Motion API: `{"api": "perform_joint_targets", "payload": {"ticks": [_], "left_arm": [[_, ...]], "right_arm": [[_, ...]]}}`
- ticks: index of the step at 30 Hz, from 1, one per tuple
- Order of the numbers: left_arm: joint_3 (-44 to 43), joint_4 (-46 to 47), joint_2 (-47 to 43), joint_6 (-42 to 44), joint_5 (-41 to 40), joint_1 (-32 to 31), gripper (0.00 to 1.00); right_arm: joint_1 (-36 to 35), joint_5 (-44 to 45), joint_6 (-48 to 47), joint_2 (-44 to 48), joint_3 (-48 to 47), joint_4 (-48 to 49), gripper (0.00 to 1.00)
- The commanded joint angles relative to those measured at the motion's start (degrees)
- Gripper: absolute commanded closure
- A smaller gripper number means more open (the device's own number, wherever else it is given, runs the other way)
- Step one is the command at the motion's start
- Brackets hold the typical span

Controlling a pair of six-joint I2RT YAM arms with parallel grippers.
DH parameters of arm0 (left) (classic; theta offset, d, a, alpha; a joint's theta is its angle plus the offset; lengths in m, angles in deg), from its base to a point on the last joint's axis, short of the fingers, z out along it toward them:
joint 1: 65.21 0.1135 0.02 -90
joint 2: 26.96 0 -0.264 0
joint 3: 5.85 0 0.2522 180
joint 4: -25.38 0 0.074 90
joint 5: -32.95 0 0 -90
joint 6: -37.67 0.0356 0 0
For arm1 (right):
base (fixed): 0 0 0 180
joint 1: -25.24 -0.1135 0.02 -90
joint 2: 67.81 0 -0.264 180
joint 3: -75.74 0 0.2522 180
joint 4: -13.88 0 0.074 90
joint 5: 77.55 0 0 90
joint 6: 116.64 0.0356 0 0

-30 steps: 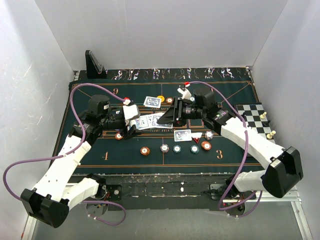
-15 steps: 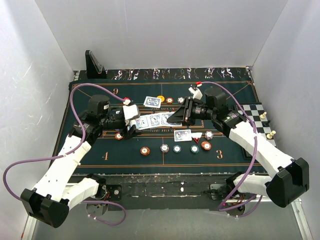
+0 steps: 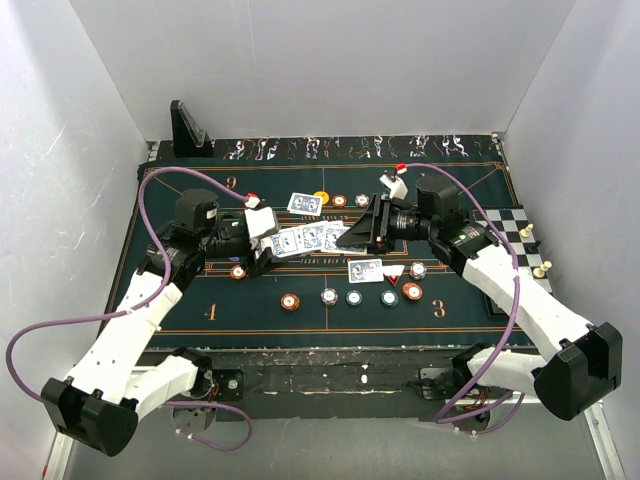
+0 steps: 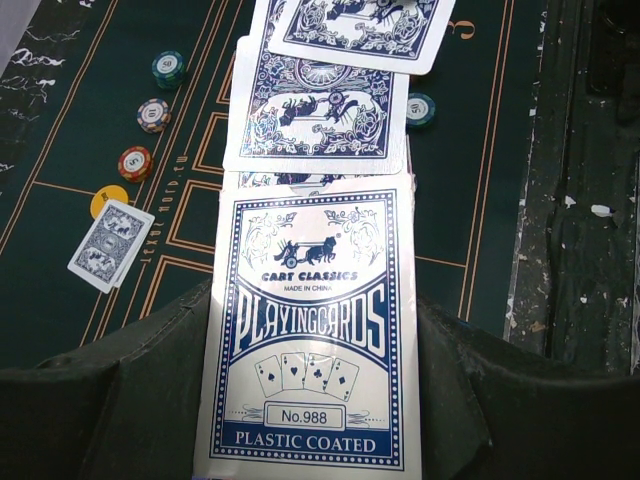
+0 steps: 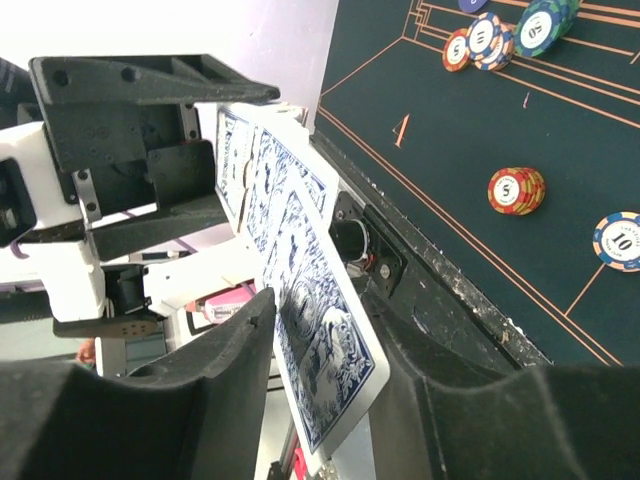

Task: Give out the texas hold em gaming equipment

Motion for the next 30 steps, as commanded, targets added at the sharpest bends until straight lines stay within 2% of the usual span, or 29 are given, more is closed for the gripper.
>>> {"api": "perform_joint_targets", "payload": {"ticks": [1,7,17,21,23,25,28,30], "left_arm": [[1.17,4.17,-1.90,-2.30,0.32,-0.04,1.00],[1.79,6.81,-1.55,-4.42,0.06,0.05,1.00],[1.79,7.51,-1.46,-5.30,-0.21,0.23,1.00],[1.79,7.77,-1.55,-5.56,-0.12,0.40,1.00],[1.96,7.78,-1.55,-5.65,-0.29,0.40,1.00],[1.88,7.78,-1.64,-5.74,-0.38,0.49,1.00],[2.14,7.69,-1.73,-5.65,-0.56,0.58,1.00],[2.23,7.78,-1.73,-5.91,-0.73,0.66,1.00]], "right_arm": [[0.51,-4.87,-1.48,2.88,-2.52,0.17,0.51],[0.77,-6.72,-1.57,4.38,-1.99,-0.09,0.50],[0.86,-6.98,-1.48,4.29,-1.55,-2.11,0.59],[0.86,-6.81,-1.21,4.20,-1.28,-2.73,0.69],[0.86,-6.54,-0.86,4.55,-0.76,-2.55,0.80],[0.86,-6.45,-0.34,4.73,0.03,-2.46,0.98],[0.86,-5.32,-1.56,5.08,2.40,-2.99,0.99],[0.86,-2.86,-5.06,4.64,3.72,-7.37,0.98]]}}
